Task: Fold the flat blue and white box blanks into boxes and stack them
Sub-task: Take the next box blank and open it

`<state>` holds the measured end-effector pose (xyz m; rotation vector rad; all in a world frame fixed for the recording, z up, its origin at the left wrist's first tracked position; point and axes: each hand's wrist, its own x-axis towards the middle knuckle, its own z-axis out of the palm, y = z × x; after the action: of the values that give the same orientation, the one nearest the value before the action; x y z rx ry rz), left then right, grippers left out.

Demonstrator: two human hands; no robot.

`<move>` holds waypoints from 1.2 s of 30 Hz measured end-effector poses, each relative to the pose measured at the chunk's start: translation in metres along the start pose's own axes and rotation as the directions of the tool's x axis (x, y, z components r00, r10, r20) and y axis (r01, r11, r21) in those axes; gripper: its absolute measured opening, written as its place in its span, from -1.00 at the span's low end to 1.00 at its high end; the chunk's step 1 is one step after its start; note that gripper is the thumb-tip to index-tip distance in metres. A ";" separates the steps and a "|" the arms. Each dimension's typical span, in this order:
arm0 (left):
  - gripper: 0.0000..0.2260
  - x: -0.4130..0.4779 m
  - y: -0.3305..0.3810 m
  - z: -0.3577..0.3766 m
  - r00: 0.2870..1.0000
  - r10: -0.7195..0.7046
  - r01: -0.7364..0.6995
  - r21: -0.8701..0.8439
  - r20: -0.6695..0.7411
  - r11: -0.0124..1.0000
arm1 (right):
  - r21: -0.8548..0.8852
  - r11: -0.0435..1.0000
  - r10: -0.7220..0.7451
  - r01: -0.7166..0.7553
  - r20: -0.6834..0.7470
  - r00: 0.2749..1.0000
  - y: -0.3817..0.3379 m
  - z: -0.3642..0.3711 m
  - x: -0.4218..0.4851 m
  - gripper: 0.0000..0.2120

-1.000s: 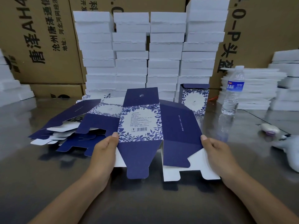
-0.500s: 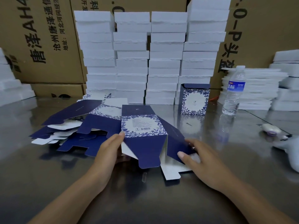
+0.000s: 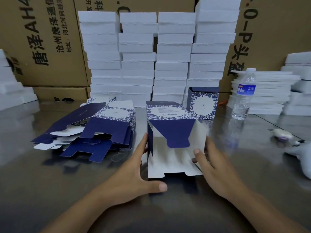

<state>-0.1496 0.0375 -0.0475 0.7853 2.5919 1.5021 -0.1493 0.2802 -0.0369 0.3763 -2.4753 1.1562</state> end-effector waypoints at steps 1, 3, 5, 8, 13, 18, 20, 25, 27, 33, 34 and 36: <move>0.10 0.000 0.000 0.000 1.000 0.008 -0.008 0.011 -0.024 1.000 | -0.013 1.000 -0.016 0.015 -0.008 1.000 0.000 0.000 0.000 -0.67; 0.09 0.003 0.003 0.002 0.996 0.030 -0.027 0.038 -0.082 0.999 | -0.021 0.999 -0.024 0.024 -0.035 0.999 0.001 0.000 0.000 -0.69; 0.02 0.004 0.004 0.001 0.991 0.061 -0.060 0.018 -0.123 0.998 | 0.000 1.000 -0.016 0.016 -0.055 0.998 0.001 0.000 0.000 -0.78; -0.12 0.004 0.007 -0.001 0.974 0.045 -0.060 -0.059 -0.222 0.996 | -0.002 1.000 -0.030 0.030 -0.096 0.995 -0.003 0.001 0.000 -0.82; -0.33 0.004 0.010 -0.002 0.916 0.043 -0.061 -0.034 -0.400 0.998 | -0.043 0.990 -0.139 0.134 -0.134 0.981 -0.011 0.002 -0.002 -0.61; -0.54 0.004 0.013 -0.002 0.856 0.026 -0.051 -0.035 -0.516 0.998 | -0.012 0.991 -0.131 0.131 -0.088 0.987 -0.013 0.003 -0.003 -0.42; -0.53 0.006 0.016 -0.002 0.845 0.000 -0.053 -0.084 -0.535 0.995 | -0.005 0.991 -0.136 0.136 -0.086 0.987 -0.013 0.003 -0.004 -0.40; -0.46 0.005 0.015 -0.002 0.866 -0.082 0.005 -0.156 -0.494 0.988 | -0.042 0.984 -0.175 0.171 -0.092 0.980 -0.017 0.003 -0.006 -0.46; -0.49 0.006 0.012 -0.003 0.870 -0.097 0.019 -0.165 -0.484 0.986 | -0.079 0.980 -0.187 0.181 -0.071 0.980 -0.019 0.002 -0.006 -0.45; -0.75 0.011 0.010 0.000 0.789 -0.194 0.065 -0.235 -0.583 0.970 | -0.173 0.975 -0.146 0.142 -0.013 0.989 -0.022 0.005 -0.006 -0.81; -0.69 0.011 0.010 0.000 0.779 -0.187 0.076 -0.205 -0.599 0.976 | -0.196 0.973 -0.123 0.122 0.008 0.992 -0.022 0.007 -0.006 -0.76; -0.58 0.009 0.015 0.000 0.763 -0.148 0.073 -0.143 -0.629 0.987 | -0.230 0.971 -0.068 0.070 0.017 0.998 -0.023 0.008 -0.008 -0.74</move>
<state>-0.1515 0.0473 -0.0332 0.0833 2.8679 2.1511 -0.1351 0.2603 -0.0291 0.3972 -2.5470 0.8294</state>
